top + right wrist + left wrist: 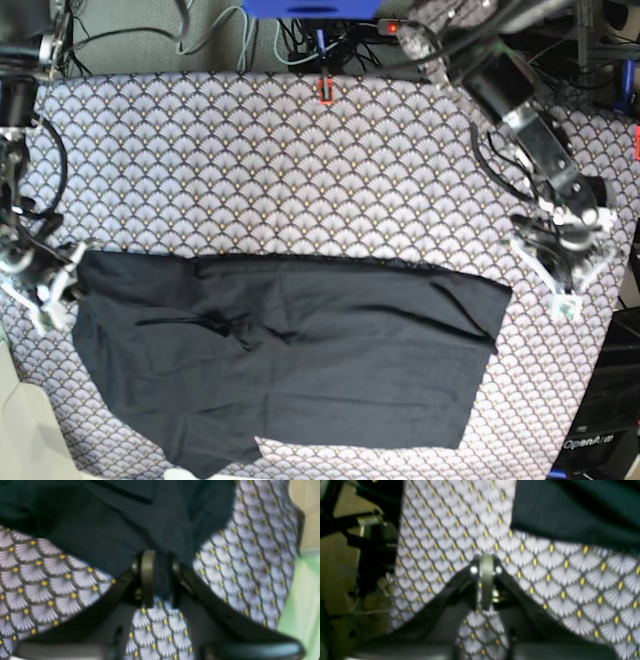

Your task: Fold the T-shirt properly

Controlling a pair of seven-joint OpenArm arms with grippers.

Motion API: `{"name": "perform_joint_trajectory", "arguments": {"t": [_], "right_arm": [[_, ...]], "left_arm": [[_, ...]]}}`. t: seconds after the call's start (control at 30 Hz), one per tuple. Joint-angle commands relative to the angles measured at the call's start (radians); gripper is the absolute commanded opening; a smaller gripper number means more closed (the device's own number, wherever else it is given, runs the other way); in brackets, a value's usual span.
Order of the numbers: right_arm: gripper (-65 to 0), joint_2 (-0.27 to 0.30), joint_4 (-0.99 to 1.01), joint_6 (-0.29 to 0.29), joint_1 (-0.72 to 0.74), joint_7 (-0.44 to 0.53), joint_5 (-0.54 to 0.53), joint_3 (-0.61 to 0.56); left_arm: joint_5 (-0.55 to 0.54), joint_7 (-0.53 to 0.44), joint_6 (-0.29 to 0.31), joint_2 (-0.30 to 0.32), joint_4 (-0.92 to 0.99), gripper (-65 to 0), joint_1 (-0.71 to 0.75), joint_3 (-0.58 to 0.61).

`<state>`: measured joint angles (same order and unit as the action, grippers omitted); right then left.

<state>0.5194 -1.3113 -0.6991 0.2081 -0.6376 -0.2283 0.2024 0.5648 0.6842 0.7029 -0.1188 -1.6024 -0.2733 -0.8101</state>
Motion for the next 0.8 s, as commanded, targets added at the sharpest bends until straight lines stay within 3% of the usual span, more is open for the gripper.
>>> {"name": "perform_joint_trajectory", "arguments": {"t": [0.0, 0.1, 0.17, 0.3, 0.47, 0.67, 0.77], "right_arm": [[-48.7, 0.02, -0.015, 0.001, 0.017, 0.022, -0.012, 0.025], [-42.9, 0.014, -0.015, 0.001, 0.004, 0.022, -0.015, 0.065], [-39.2, -0.011, -0.006, 0.001, 0.004, 0.02, -0.015, 0.096], [-32.4, -0.035, 0.051, 0.001, 0.012, 0.02, -0.015, 0.13], [-29.8, -0.048, 0.115, 0.001, 0.044, 0.02, -0.015, 0.119], [-29.8, -0.058, 0.115, 0.001, 0.052, 0.022, -0.015, 0.119], [-29.8, -0.057, 0.115, 0.001, 0.054, 0.022, -0.013, 0.119]], "left_arm": [[-0.006, -0.017, -0.005, 0.005, -0.014, -56.7, -0.028, 0.002], [-0.006, -0.019, -0.005, 0.005, 0.02, -45.4, -0.056, 0.004], [-0.007, -0.021, -0.005, 0.011, 0.067, -41.4, -0.079, 0.002], [-0.007, -0.024, -0.005, 0.02, 0.216, -41.1, -0.139, 0.001], [-0.007, -0.151, -0.005, 0.037, 0.4, -41.1, -0.205, -0.001], [-0.007, -0.274, -0.081, 0.034, 0.518, -40.8, -0.206, -0.001], [-0.007, -0.309, -0.197, 0.032, 0.532, -40.8, -0.206, -0.001]]}}
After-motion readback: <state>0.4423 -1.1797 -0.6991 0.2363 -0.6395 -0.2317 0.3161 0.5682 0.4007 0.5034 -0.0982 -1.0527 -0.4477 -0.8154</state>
